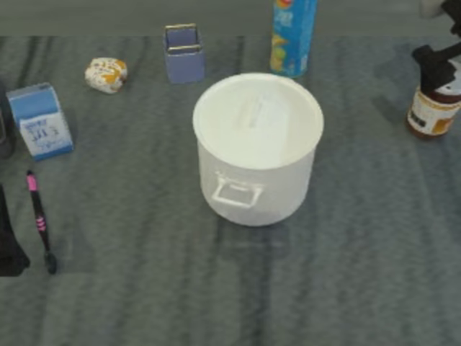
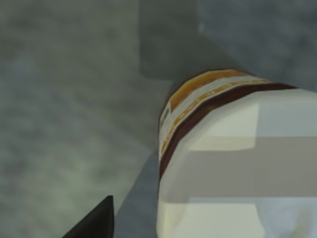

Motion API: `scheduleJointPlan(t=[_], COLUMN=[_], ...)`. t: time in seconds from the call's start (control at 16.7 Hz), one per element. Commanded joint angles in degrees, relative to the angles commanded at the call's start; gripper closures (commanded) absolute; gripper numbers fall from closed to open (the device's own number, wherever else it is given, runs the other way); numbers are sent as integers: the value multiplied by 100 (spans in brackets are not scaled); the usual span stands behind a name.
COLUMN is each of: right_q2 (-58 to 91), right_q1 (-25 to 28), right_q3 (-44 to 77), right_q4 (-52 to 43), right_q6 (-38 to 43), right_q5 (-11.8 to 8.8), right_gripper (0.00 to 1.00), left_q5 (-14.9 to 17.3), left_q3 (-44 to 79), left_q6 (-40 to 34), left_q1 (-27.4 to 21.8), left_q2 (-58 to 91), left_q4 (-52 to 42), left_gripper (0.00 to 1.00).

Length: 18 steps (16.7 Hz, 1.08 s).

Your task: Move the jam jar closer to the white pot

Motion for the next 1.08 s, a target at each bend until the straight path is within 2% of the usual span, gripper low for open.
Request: scheduleJointPlan(t=[0.42,0.66,1.08], right_q2=[232,245,245], right_q1=[81,85,85], right_q3=[-583,-615,-615], right_q4=[829,873,873], right_q6=[50,53,53], right_q5=[7,7,7], right_gripper=[0,0,53], left_q5=[0,0,0], left_q3=[0,0,0], left_q6=[0,0,0], left_q1=[0,0,0], left_q2=[0,0,0], left_q4=[0,0,0], left_gripper=[0,0,0])
